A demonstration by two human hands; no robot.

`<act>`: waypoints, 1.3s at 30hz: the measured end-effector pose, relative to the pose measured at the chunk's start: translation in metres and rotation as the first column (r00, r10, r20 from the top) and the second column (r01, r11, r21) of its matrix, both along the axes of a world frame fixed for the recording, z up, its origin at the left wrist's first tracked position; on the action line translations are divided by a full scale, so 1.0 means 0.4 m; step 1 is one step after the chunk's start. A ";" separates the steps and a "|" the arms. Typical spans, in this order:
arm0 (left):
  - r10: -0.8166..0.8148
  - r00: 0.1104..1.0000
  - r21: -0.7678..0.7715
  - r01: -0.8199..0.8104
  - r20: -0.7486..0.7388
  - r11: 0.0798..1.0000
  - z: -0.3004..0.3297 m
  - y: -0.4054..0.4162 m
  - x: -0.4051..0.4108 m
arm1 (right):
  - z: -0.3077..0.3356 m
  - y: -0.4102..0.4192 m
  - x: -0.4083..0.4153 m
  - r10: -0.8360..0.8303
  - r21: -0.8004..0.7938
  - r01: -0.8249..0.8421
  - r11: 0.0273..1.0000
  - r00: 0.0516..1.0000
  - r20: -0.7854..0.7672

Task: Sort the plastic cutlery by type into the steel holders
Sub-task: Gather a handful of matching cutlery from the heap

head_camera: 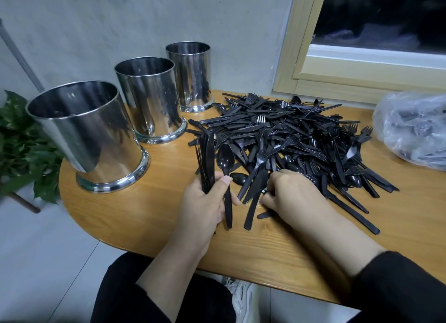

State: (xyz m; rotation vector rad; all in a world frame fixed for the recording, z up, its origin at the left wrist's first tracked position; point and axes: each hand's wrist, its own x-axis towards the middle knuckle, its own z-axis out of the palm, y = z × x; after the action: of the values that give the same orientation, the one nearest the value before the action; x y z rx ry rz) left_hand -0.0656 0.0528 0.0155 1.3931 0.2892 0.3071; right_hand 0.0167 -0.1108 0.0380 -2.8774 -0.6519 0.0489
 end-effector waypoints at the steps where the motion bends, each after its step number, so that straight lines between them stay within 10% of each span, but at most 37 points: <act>1: 0.001 1.000 0.003 -0.001 0.001 1.000 0.000 -0.001 0.000 | 0.004 0.003 0.004 -0.003 -0.009 0.003 1.000 1.000 -0.022; 19: -0.006 1.000 0.045 0.007 -0.013 0.999 -0.002 -0.008 0.001 | 0.041 0.005 0.018 -0.089 -0.010 0.089 0.996 0.973 -0.214; 39: 0.019 1.000 0.052 -0.018 -0.021 0.998 0.003 -0.008 -0.002 | 0.206 -0.163 -0.015 -0.218 0.282 0.203 0.938 0.976 0.024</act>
State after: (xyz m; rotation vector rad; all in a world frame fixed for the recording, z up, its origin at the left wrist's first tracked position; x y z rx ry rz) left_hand -0.0666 0.0495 0.0168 1.4464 0.3144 0.3169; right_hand 0.0106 -0.1760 0.1205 -2.6627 -0.3237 -0.1424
